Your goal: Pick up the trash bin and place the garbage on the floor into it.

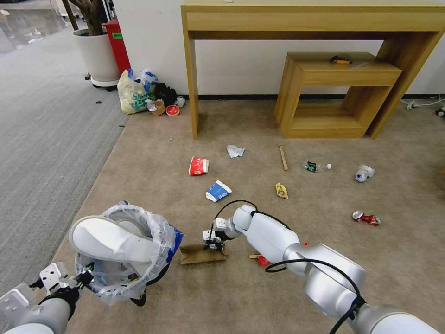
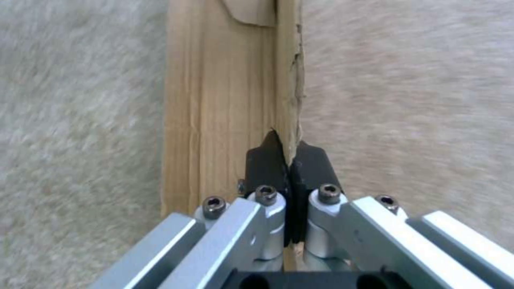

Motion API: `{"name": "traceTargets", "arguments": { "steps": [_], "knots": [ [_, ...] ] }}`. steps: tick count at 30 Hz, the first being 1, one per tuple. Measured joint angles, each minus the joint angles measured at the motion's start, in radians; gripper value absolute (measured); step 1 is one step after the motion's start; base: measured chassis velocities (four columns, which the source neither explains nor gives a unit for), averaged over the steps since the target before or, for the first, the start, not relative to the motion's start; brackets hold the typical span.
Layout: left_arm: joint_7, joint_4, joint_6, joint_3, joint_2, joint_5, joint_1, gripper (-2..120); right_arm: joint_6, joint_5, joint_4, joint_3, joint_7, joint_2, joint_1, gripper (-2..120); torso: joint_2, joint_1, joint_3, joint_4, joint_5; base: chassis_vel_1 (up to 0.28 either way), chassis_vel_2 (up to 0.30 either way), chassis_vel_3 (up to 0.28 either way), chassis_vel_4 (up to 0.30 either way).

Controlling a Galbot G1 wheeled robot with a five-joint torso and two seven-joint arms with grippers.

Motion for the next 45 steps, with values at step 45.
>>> {"name": "traceTargets", "arguments": {
  "steps": [45],
  "knots": [
    [-0.157,0.021,0.0,0.207,0.12,0.019,-0.062,0,-0.257,0.739,1.076,-0.053,0.311,-0.187,-0.17,0,0.0,0.0,0.0,-0.0001,-0.0002,0.0,0.0,0.0,0.0]
  ]
}}
